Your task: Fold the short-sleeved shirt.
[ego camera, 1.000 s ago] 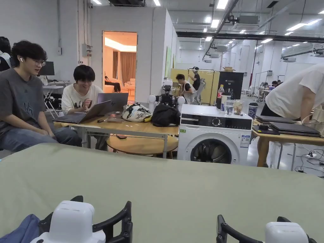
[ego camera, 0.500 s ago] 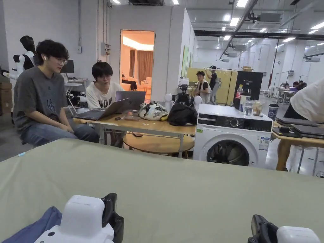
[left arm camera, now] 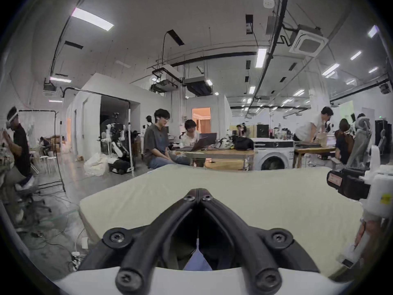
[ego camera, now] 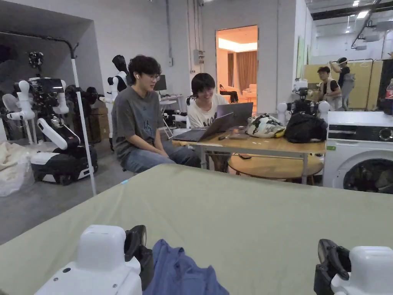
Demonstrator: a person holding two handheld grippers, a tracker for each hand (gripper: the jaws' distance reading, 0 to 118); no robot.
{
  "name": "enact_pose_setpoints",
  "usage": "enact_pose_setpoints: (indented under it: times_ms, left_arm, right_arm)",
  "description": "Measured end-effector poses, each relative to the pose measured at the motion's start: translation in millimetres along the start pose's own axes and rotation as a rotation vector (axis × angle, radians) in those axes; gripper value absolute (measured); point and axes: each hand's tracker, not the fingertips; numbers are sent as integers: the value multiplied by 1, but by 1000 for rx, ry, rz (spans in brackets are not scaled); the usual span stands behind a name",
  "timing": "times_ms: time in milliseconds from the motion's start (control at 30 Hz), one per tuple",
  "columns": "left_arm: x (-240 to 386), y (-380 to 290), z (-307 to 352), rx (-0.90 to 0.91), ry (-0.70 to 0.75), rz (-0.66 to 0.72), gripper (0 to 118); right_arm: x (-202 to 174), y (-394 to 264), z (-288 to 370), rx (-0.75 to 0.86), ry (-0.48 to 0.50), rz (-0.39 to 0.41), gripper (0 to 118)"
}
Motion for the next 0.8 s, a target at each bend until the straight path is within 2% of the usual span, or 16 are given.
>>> enact_pose_setpoints:
  times_ms: [100, 200, 300, 400, 533, 600, 667, 700, 767, 800]
  left_arm:
    - [-15, -6, -15, -96, -89, 6, 0]
    - [-28, -23, -54, -201, -135, 61, 2]
    - [-43, -56, -118, -394, -167, 43, 82]
    - [-51, -96, -177, -579, -282, 34, 82]
    - [-52, -150, -251, -802, -216, 34, 81]
    - [-54, -172, -279, -893, -195, 32, 69]
    - [-51, -192, -289, -964, -138, 23, 64]
    - [-49, -193, -288, -941, -158, 41, 56]
    - [-41, -179, -280, -922, -147, 0, 9]
    - [-38, -176, -280, -926, -159, -47, 0]
  right_arm:
    - [-15, -9, -12, -41, 26, 44, 0]
    - [-17, -18, -16, -76, 62, 51, 0]
    - [-7, -23, -11, -95, 67, 51, 0]
    - [9, -30, -7, -123, 50, 20, 0]
    - [36, -42, -7, -184, 15, -24, 0]
    - [48, -44, -4, -207, -26, 11, 0]
    - [64, -46, -1, -218, -51, 37, 0]
    - [71, -47, 0, -228, -71, 39, 0]
    - [84, -49, 1, -239, -121, 15, 0]
    - [90, -50, 1, -244, -136, -16, 0]
